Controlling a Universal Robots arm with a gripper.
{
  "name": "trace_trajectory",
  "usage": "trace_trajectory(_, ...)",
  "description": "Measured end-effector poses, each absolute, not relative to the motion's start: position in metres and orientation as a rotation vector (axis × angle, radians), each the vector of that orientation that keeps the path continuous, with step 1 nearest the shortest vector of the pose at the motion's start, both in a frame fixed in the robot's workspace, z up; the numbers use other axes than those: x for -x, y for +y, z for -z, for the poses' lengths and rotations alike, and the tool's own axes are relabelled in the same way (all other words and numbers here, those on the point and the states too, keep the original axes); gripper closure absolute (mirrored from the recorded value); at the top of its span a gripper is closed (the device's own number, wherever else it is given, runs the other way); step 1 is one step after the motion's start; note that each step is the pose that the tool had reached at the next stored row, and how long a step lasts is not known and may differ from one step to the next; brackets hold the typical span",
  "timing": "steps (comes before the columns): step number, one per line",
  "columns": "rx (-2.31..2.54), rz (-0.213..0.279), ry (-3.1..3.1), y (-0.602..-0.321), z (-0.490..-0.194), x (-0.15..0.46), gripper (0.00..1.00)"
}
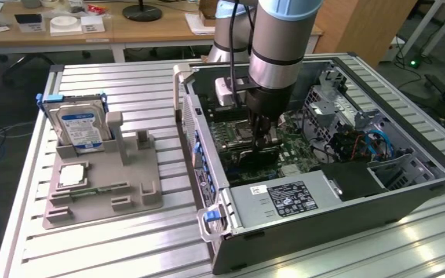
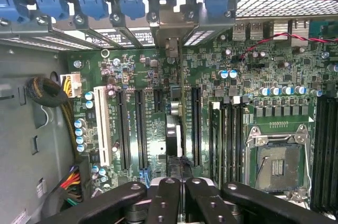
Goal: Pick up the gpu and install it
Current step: 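Insert the gpu into the slot, then press down on the gpu until it lock into place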
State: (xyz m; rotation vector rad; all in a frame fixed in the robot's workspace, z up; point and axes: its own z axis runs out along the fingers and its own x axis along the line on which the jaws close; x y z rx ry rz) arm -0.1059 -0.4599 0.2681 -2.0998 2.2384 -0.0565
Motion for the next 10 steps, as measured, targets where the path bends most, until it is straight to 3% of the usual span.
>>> trace_trajectory(1,2.100,0.056,2.238,-0.4599,-0.2681,0.1059,0.90)
trace_trajectory(10,2.100,0.056,2.238,-0.4599,-0.2681,0.1059,0.90)
